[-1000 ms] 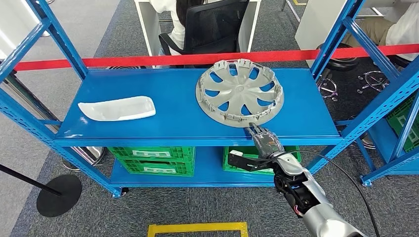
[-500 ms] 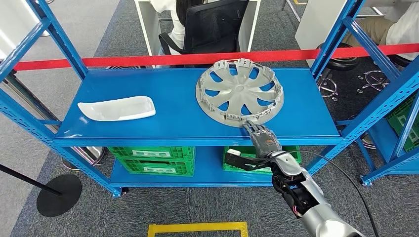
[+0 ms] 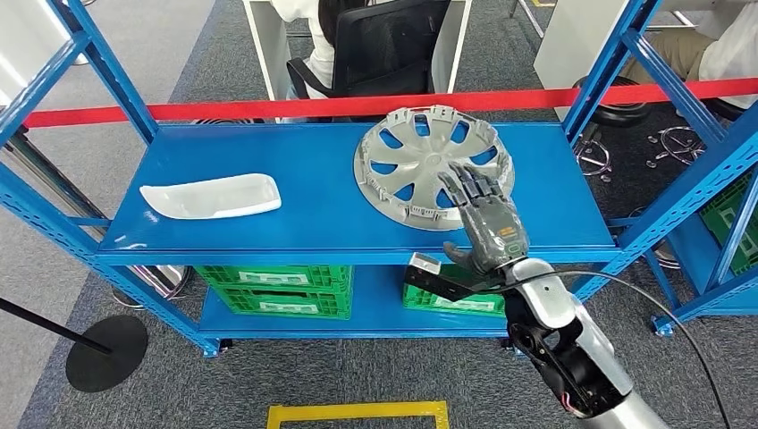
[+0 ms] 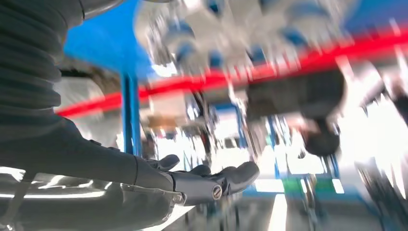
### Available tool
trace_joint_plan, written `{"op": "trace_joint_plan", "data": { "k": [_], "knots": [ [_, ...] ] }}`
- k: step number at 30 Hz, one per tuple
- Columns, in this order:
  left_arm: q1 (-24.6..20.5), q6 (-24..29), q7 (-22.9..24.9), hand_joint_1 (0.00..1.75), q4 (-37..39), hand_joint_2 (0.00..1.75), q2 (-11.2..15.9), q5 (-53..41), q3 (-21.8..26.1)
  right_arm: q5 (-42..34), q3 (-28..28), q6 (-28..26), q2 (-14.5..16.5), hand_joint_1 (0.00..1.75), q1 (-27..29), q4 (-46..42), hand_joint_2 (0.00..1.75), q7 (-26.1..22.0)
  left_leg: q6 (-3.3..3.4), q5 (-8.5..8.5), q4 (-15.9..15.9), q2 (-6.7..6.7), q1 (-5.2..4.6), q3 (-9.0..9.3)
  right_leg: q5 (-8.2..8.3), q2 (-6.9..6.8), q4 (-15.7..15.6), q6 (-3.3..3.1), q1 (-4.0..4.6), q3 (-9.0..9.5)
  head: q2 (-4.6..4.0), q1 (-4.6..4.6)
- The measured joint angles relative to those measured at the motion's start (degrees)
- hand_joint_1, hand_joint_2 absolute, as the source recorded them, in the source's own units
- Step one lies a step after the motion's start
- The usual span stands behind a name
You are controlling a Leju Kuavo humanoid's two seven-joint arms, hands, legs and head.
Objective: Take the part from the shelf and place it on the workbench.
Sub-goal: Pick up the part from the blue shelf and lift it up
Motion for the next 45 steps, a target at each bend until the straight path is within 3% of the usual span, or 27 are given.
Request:
{"op": "trace_joint_plan", "data": {
  "k": [4,7,13,21,26,33,45],
  "knots": [
    [0.0,0.1,0.2,0.0,0.0,0.0,0.0,-0.3,0.0,1.4,-1.9,-7.8,-0.5,0.0,2.4,-8.7,1.75,-0.4,-0.01,-0.01,0.0,-0.01,0.01,0.03,-0.04,-0.01,0.0,-0.03,0.01,-0.01,0.0,-0.01],
    [0.0,0.1,0.2,0.0,0.0,0.0,-0.1,-0.7,0.0,1.8,-3.2,-9.6,-0.8,0.0,4.0,-12.6,1.75,-0.6,-0.01,-0.02,0.0,0.0,0.01,0.07,-0.08,0.0,0.0,-0.05,0.01,0.02,0.0,0.01],
    [-0.2,-0.2,0.4,0.0,0.0,0.0,-0.4,-1.3,0.0,2.7,-3.7,-8.7,-0.8,0.0,5.5,-14.7,1.75,-1.0,-0.01,-0.02,0.0,0.0,0.0,0.08,-0.08,-0.01,0.0,-0.05,0.01,0.07,0.0,0.0],
    [-0.4,-1.0,0.5,0.0,0.0,0.0,-0.7,-2.2,-0.1,4.6,-1.8,-1.6,-0.6,0.0,4.7,-9.4,1.75,-0.2,-0.01,-0.02,0.0,-0.02,0.0,0.07,-0.08,-0.02,0.0,-0.05,0.01,0.1,0.0,0.0],
    [-1.0,-1.4,0.8,0.0,0.0,0.0,-1.0,-3.0,-0.2,5.0,0.3,0.9,0.3,0.0,-2.0,-1.7,1.75,-0.6,0.0,0.0,0.0,0.03,0.0,0.08,-0.05,0.02,0.0,-0.06,0.01,0.11,0.0,0.0],
    [-2.4,-1.8,0.9,0.0,0.0,0.0,-1.7,-3.1,-0.3,5.3,5.1,1.4,6.5,0.0,-16.8,15.9,1.75,-1.2,0.02,0.07,0.0,-0.03,0.02,0.17,-0.02,-0.04,0.0,-0.08,0.03,0.18,0.0,-0.01],
    [-2.3,-1.9,1.5,0.0,0.0,0.0,-1.8,-3.2,-0.4,5.2,8.4,1.8,11.3,0.0,-23.7,27.8,1.75,0.0,-0.01,0.0,0.0,0.01,0.01,0.08,-0.04,-0.02,0.0,-0.08,0.03,0.11,0.0,0.01]
  ]
}}
